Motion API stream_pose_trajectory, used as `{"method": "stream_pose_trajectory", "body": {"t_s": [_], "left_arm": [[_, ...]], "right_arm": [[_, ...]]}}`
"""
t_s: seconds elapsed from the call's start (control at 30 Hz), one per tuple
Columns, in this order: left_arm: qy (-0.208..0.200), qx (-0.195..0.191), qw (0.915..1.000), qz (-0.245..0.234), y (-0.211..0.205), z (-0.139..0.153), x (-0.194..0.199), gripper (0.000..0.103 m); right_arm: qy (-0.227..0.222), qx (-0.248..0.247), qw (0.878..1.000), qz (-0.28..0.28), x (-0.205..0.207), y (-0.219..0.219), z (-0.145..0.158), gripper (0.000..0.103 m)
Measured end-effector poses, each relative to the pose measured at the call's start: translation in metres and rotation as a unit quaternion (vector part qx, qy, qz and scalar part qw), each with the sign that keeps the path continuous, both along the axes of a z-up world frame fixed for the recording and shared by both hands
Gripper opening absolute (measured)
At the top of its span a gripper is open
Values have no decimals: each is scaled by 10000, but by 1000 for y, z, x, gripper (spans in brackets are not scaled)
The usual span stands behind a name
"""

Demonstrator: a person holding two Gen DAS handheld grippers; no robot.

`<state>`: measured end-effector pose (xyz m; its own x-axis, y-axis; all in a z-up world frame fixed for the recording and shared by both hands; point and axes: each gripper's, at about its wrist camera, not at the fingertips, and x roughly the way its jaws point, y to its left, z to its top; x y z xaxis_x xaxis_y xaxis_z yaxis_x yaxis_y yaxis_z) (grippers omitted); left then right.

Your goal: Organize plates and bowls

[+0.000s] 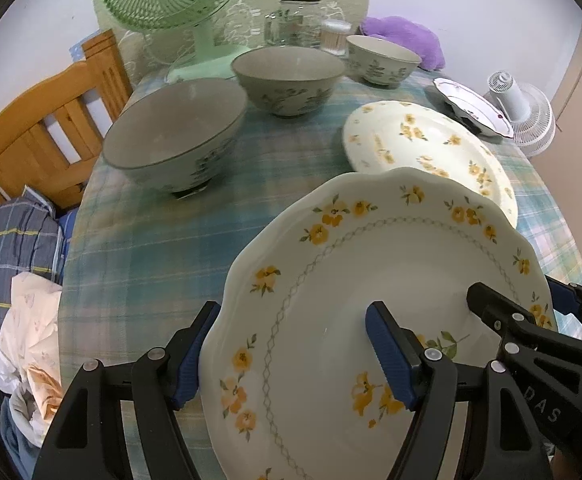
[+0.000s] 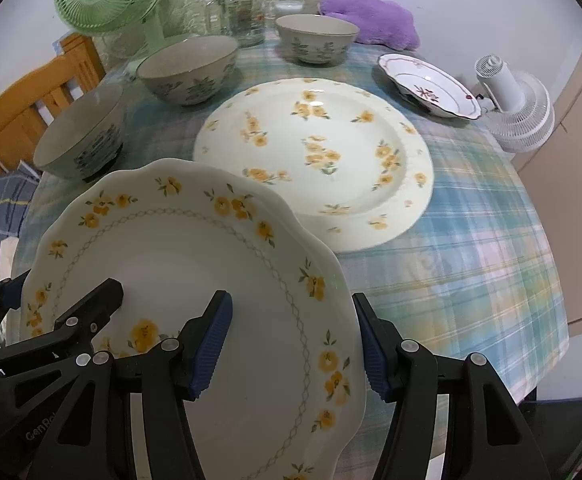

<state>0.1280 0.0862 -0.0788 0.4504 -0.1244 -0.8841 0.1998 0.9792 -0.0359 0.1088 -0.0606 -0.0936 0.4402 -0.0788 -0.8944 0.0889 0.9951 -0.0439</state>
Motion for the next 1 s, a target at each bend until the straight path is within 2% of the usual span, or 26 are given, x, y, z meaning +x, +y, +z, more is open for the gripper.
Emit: {"method": "stream_pose_trajectory", "body": {"t_s": [0.63,1.0], "left_arm": [[-64,9,10000,-29,-108,12,1,76],[20,-43,10000,-32,-174,4,0,76]], "right_arm": [[-65,78,9999,-42,1,-109,14,64],[-34,76,10000,-51,2,-177,15,63]]}}
